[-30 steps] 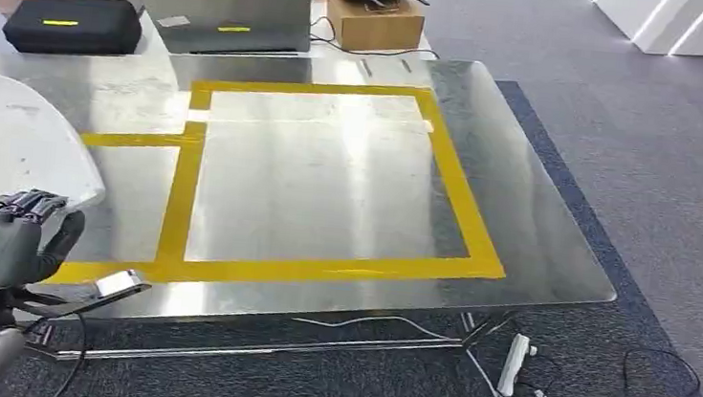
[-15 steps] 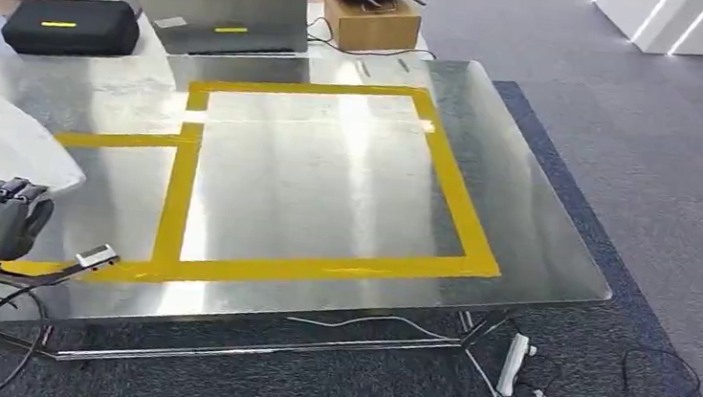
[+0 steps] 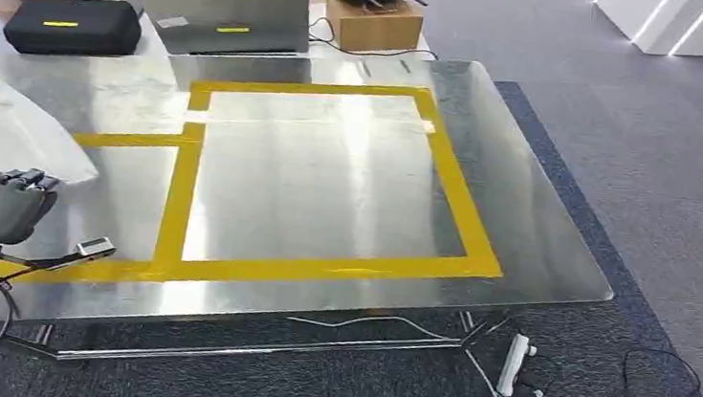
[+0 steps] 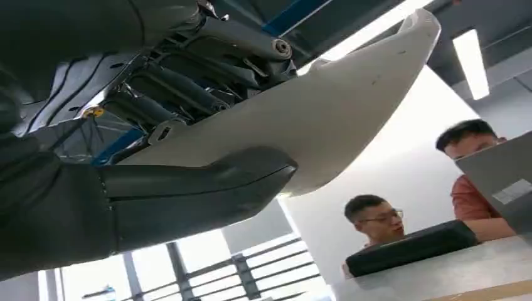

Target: Take the parts from the cabinet and place them on the table.

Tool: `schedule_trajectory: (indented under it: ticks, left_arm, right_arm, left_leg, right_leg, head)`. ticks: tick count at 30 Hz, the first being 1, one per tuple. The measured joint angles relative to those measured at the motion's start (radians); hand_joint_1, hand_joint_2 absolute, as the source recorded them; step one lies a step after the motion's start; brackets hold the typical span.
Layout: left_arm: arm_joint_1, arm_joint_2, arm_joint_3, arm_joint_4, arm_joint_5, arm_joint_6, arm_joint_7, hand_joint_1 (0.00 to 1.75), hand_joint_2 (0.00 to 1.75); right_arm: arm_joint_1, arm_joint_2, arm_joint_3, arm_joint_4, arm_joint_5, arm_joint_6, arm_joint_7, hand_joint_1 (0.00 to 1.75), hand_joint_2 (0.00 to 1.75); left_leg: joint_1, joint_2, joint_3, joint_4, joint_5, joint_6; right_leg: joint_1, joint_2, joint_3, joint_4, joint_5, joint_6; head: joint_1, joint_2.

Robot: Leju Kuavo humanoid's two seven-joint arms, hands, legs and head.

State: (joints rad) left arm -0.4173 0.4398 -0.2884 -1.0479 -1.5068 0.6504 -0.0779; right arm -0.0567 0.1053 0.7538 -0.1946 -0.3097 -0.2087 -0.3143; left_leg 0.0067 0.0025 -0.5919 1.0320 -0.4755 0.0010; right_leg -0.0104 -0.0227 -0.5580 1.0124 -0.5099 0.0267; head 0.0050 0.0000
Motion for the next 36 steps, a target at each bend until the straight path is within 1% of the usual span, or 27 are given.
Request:
schedule_trajectory:
  ticks: [4, 8, 11, 15, 16, 18, 20, 21, 28, 36]
  left_arm:
    - [-0.047, -0.003, -0.057, 0.050, 0.057, 0.024, -0.059, 1.75, 1.75]
    - [-0.052, -0.002, -0.108, 0.059, 0.111, 0.039, -0.103, 1.75, 1.75]
    - [-0.052, -0.002, -0.139, 0.062, 0.145, 0.038, -0.123, 1.75, 1.75]
    - [-0.053, -0.001, -0.173, 0.064, 0.146, 0.032, -0.126, 1.75, 1.75]
    - [-0.053, 0.000, -0.179, 0.064, 0.148, 0.030, -0.126, 0.00, 1.75]
    - [-0.055, 0.003, -0.189, 0.066, 0.156, 0.022, -0.130, 0.00, 1.75]
    - [-0.058, 0.009, -0.198, 0.067, 0.173, -0.003, -0.134, 0.00, 1.75]
    - [-0.060, 0.014, -0.202, 0.068, 0.183, -0.015, -0.134, 0.00, 0.00]
    - [-0.066, 0.026, -0.212, 0.071, 0.250, -0.049, -0.135, 0.00, 0.00]
    - [-0.072, 0.028, -0.210, 0.071, 0.262, -0.060, -0.114, 0.00, 0.00]
  right_arm:
    - [-0.007, 0.000, 0.003, -0.001, 0.006, 0.009, 0.006, 0.00, 0.00]
    - [-0.012, 0.000, 0.006, -0.004, 0.008, 0.016, 0.010, 0.00, 0.00]
    - [-0.014, 0.000, 0.007, -0.005, 0.008, 0.019, 0.010, 0.00, 0.00]
    - [-0.016, 0.000, 0.007, -0.006, 0.014, 0.020, 0.011, 0.00, 0.00]
    - [-0.017, 0.000, 0.007, -0.006, 0.015, 0.020, 0.011, 0.00, 0.00]
    - [-0.017, 0.000, 0.007, -0.006, 0.016, 0.020, 0.014, 0.00, 0.00]
    - [-0.018, 0.000, 0.007, -0.006, 0.017, 0.020, 0.016, 0.00, 0.00]
    - [-0.019, -0.001, 0.007, -0.006, 0.017, 0.020, 0.017, 0.00, 0.00]
    - [-0.020, -0.002, 0.007, -0.006, 0.018, 0.018, 0.019, 0.00, 0.00]
    - [-0.020, -0.003, 0.007, -0.006, 0.018, 0.014, 0.019, 0.00, 0.00]
  left_leg:
    - [0.000, 0.000, 0.000, 0.000, 0.000, 0.000]
    - [0.000, 0.000, 0.000, 0.000, 0.000, 0.000]
    - [0.000, 0.000, 0.000, 0.000, 0.000, 0.000]
    - [0.000, 0.000, 0.000, 0.000, 0.000, 0.000]
    - [0.000, 0.000, 0.000, 0.000, 0.000, 0.000]
    - [0.000, 0.000, 0.000, 0.000, 0.000, 0.000]
    - [0.000, 0.000, 0.000, 0.000, 0.000, 0.000]
    - [0.000, 0.000, 0.000, 0.000, 0.000, 0.000]
    - [0.000, 0.000, 0.000, 0.000, 0.000, 0.000]
    - [0.000, 0.000, 0.000, 0.000, 0.000, 0.000]
  right_leg:
    - [0.000, 0.000, 0.000, 0.000, 0.000, 0.000]
    - [0.000, 0.000, 0.000, 0.000, 0.000, 0.000]
    - [0.000, 0.000, 0.000, 0.000, 0.000, 0.000]
    - [0.000, 0.000, 0.000, 0.000, 0.000, 0.000]
    - [0.000, 0.000, 0.000, 0.000, 0.000, 0.000]
    - [0.000, 0.000, 0.000, 0.000, 0.000, 0.000]
    - [0.000, 0.000, 0.000, 0.000, 0.000, 0.000]
    - [0.000, 0.000, 0.000, 0.000, 0.000, 0.000]
    - [0.000, 0.000, 0.000, 0.000, 0.000, 0.000]
    - [0.000, 0.000, 0.000, 0.000, 0.000, 0.000]
  head:
    - [0.000, 0.000]
    - [0.000, 0.000]
    - [0.000, 0.000]
    - [0.000, 0.000]
    - [0.000, 0.000]
    - [0.000, 0.000]
    - [0.000, 0.000]
    - [0.000, 0.000]
    - [0.001, 0.000]
    - [0.001, 0.000]
